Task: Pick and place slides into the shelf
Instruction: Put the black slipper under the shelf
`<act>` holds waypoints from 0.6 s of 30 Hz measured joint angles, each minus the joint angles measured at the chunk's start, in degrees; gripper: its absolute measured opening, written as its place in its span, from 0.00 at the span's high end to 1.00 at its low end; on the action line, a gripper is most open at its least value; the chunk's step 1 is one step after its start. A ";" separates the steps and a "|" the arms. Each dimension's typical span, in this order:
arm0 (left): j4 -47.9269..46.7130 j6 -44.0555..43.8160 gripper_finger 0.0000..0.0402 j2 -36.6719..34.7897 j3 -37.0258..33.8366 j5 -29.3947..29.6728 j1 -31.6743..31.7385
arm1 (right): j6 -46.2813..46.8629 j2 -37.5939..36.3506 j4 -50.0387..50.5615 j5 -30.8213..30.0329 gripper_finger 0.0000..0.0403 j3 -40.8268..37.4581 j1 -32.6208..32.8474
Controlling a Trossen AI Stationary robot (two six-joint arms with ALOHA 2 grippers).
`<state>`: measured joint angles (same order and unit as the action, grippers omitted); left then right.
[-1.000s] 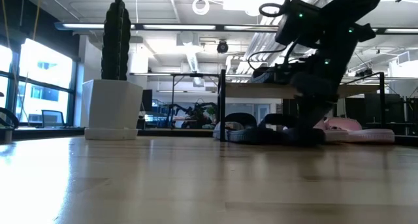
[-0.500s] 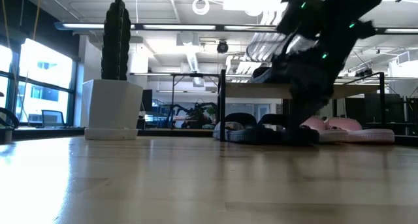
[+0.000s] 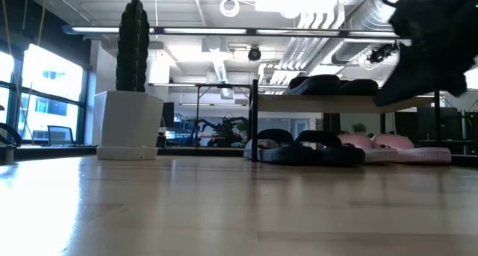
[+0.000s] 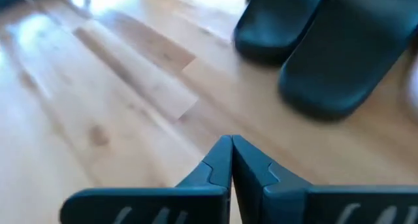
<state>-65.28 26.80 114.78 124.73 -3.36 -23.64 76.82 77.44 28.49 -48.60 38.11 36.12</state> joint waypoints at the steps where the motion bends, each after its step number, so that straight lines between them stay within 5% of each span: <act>1: -0.04 0.11 1.00 -0.30 0.00 0.01 0.00 | 2.52 0.17 -1.47 -0.72 1.00 -1.11 1.27; 18: -0.82 1.24 1.00 -1.36 0.01 1.02 -1.80 | 14.94 16.38 -13.70 -4.03 1.00 -5.64 -4.63</act>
<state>-66.11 28.04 113.42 124.75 -2.34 -25.44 91.76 93.83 14.79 -52.63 32.47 31.49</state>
